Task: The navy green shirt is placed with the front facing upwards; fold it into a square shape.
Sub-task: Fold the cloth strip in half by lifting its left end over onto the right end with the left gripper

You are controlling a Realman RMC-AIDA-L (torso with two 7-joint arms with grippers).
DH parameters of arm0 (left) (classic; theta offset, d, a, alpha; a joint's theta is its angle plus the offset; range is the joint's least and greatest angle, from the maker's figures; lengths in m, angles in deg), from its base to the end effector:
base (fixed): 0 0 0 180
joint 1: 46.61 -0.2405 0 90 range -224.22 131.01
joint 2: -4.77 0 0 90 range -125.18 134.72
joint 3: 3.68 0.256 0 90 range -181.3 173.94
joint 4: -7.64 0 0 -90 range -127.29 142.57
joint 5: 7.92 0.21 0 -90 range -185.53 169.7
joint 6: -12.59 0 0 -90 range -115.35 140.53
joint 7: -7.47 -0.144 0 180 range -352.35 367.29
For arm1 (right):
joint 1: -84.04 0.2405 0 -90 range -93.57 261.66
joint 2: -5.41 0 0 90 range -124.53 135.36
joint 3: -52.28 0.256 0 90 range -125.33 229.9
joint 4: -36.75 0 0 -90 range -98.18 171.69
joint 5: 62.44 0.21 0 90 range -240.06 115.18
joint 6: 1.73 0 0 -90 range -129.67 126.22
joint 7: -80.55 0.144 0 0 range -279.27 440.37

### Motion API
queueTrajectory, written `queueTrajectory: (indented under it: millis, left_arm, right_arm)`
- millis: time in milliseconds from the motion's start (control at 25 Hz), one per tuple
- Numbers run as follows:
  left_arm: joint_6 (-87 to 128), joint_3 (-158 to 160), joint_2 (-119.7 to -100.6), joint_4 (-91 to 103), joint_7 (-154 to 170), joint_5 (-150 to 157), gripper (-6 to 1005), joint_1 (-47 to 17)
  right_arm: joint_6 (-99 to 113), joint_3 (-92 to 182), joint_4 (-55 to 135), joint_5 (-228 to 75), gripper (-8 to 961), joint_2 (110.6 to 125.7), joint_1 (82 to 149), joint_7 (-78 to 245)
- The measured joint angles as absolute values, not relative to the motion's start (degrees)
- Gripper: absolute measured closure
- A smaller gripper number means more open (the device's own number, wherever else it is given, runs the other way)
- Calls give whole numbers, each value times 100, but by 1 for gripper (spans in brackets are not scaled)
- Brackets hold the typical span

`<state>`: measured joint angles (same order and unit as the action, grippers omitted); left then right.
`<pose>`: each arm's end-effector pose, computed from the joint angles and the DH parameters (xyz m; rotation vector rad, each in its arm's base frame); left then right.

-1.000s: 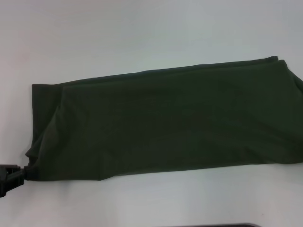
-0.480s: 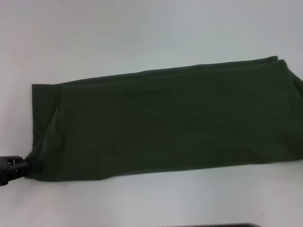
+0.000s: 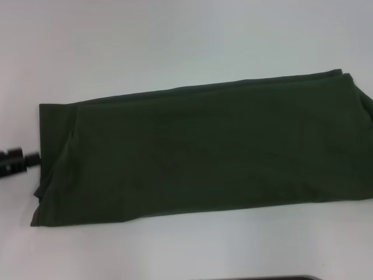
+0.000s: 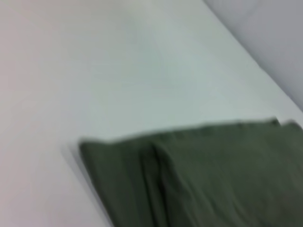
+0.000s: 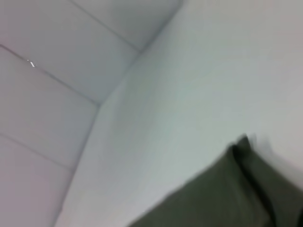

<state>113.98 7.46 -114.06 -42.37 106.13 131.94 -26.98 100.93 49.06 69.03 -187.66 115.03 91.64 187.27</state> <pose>-0.3643 0.2390 0.0655 -2.3482 -1.3998 -0.5307 0.4117 0.1721 0.1085 -1.8370 1.6911 0.9959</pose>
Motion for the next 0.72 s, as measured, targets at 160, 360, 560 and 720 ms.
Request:
queueTrajectory:
  millis: [160, 360, 560, 720]
  left_arm:
    - [11142, 735, -11395, -4114, 10569, 12796, 341, -2606]
    - [11074, 783, -11396, -3898, 10453, 12567, 245, -2356]
    - [11185, 899, -11413, -3723, 10229, 12305, 138, -2180]
    - [11248, 920, -11415, -3602, 10057, 12083, 110, -2144]
  right_arm:
    - [10544, 5342, 6912, -18572, 144, 11516, 9275, 18606]
    - [10748, 5345, 6862, -18182, 61, 11679, 9616, 18393]
    - [10773, 5114, 6858, -18209, 66, 11835, 10092, 18123]
    - [10909, 4911, 6851, -18179, 67, 11920, 10461, 17759]
